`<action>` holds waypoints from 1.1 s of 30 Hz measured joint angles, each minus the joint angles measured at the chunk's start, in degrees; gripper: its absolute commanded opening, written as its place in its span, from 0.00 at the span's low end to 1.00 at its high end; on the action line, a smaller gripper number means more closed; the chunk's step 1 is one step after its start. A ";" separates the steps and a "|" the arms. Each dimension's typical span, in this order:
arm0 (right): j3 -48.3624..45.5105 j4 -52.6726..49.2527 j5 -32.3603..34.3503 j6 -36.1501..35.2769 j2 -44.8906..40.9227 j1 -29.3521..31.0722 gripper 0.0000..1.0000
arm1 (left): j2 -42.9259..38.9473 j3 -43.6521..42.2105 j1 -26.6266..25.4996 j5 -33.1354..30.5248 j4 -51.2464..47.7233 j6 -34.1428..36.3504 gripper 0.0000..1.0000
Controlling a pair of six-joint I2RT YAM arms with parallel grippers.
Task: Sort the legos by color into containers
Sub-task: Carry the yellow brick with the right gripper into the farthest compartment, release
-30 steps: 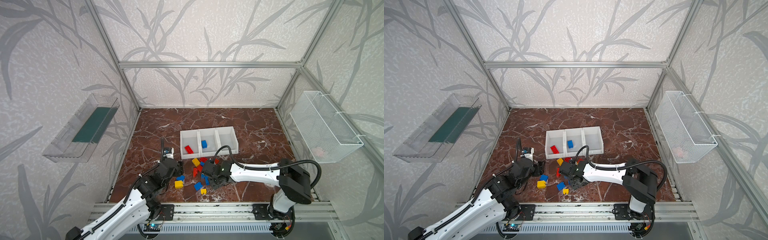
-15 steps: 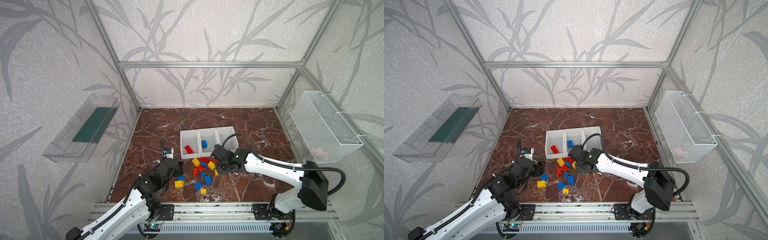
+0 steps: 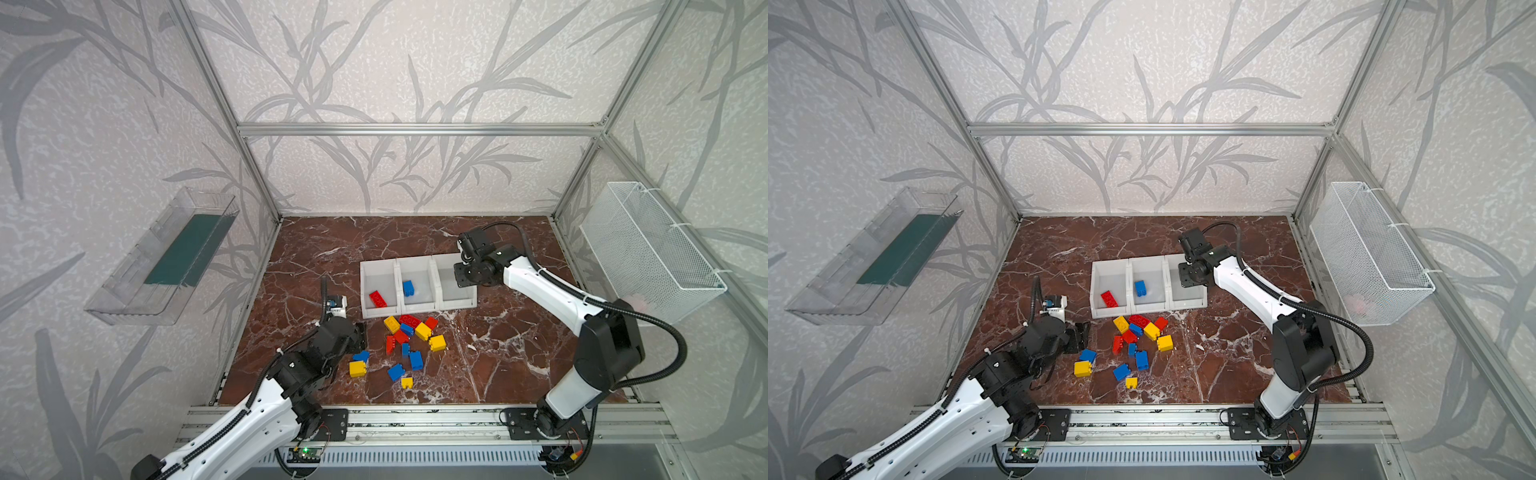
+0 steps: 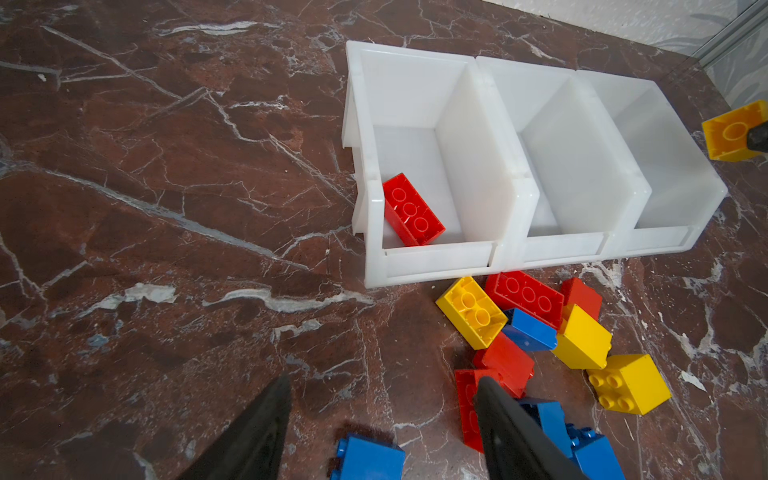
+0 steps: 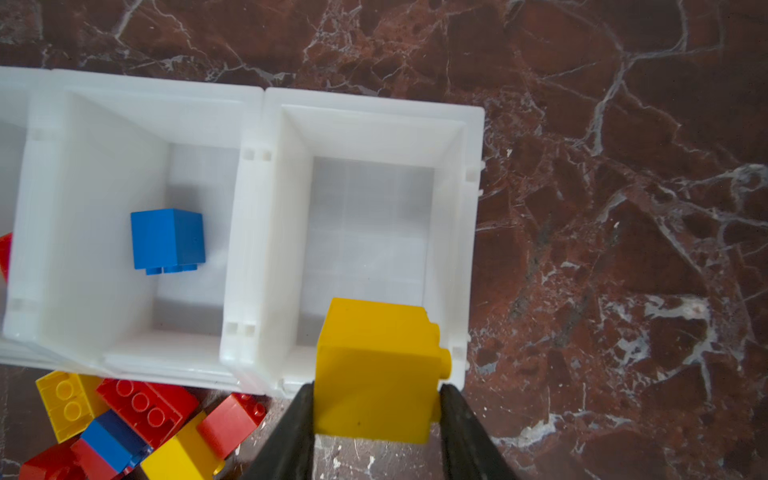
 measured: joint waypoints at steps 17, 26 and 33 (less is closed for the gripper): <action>0.74 -0.44 -4.26 -1.44 -0.59 0.33 0.65 | -0.85 -0.50 0.00 -0.11 -0.42 -0.50 0.72; -8.24 -0.13 -4.68 0.35 -12.37 4.37 0.66 | -0.85 -1.14 0.00 0.35 -0.96 -2.14 0.72; -18.27 -0.33 -4.59 4.90 -20.06 7.08 0.66 | -0.96 -1.70 0.00 1.16 -3.19 -3.85 0.72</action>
